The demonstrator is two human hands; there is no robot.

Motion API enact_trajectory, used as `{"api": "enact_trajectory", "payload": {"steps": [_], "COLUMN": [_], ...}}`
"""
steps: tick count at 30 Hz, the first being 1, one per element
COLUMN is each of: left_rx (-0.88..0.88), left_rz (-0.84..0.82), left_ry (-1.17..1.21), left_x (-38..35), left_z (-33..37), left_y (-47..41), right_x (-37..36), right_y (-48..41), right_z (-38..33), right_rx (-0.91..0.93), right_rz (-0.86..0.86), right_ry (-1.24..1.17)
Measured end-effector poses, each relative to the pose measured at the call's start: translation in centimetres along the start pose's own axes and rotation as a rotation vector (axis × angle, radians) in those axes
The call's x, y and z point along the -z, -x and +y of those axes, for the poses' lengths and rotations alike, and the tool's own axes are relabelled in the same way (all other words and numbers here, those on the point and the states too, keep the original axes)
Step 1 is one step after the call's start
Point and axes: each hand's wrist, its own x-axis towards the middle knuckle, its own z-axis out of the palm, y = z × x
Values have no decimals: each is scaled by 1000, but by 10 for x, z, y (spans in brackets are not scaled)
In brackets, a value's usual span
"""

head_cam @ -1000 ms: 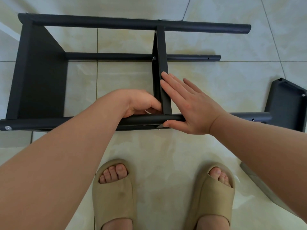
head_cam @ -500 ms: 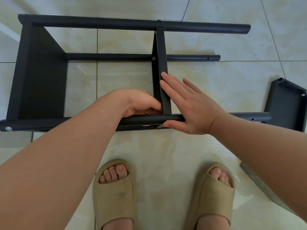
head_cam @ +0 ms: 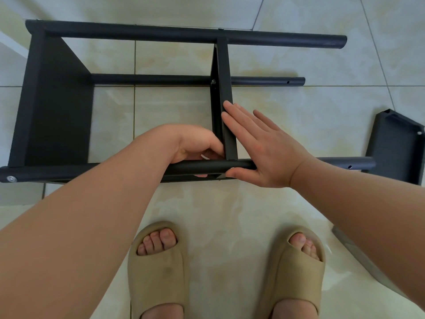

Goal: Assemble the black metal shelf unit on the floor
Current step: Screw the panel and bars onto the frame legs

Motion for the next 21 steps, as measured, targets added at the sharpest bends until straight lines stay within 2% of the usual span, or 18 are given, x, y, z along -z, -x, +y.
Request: {"api": "enact_trajectory", "payload": {"steps": [7, 13, 21], "left_rx": [-80, -41, -106], "left_rz": [35, -9, 74], "left_ry": [37, 57, -23], "left_x": [-2, -1, -3], "left_z": [-3, -2, -3], "left_y": [0, 2, -4], "right_x": [0, 0, 0], "right_y": [0, 0, 0], "right_z": [0, 1, 0], "right_rx": [-2, -1, -1], "right_rz": [-3, -8, 5], "right_ry": [-1, 7, 0]}}
